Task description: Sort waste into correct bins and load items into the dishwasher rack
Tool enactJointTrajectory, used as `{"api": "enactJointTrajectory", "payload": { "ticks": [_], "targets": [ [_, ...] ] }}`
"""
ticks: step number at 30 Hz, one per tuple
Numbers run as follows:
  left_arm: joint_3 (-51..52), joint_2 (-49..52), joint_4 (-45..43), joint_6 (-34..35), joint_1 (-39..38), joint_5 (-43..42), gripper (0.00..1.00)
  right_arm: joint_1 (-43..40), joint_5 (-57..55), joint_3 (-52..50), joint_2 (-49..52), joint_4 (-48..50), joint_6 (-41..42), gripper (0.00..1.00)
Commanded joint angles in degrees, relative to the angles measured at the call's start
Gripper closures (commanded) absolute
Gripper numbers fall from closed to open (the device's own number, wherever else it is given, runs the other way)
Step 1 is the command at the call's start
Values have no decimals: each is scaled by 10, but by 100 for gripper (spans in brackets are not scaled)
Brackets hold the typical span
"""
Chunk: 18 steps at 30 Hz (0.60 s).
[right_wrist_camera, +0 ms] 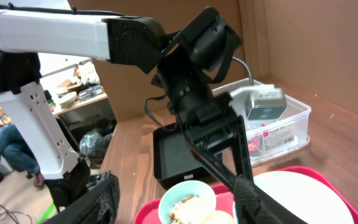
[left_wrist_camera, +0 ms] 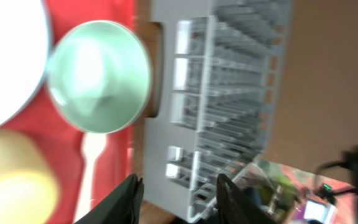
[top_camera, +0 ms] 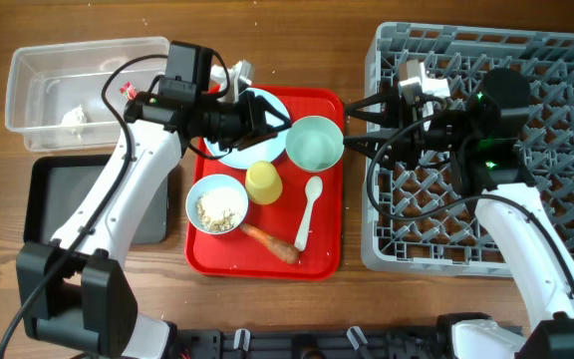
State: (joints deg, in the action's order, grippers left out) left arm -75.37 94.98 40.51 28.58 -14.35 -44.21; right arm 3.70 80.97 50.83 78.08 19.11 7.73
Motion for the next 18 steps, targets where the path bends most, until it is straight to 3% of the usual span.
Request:
{"api": "enactJointTrajectory", "payload": {
  "ticks": [1, 4, 8, 14, 18],
  "targets": [
    [2, -15, 52, -30, -1, 119, 49, 4, 10, 8, -8, -16, 2, 37],
    [2, -15, 100, -30, -1, 188, 36, 4, 10, 8, -8, -50, -3, 30],
    [2, -15, 136, -57, -2, 234, 29, 4, 0, 8, -8, -92, 0, 25],
    [2, -15, 146, -87, -33, 356, 25, 4, -146, 8, -8, -240, -1, 24],
    [2, -15, 146, -87, -39, 373, 25, 4, -237, 8, -11, -309, -3, 24]
  ]
}}
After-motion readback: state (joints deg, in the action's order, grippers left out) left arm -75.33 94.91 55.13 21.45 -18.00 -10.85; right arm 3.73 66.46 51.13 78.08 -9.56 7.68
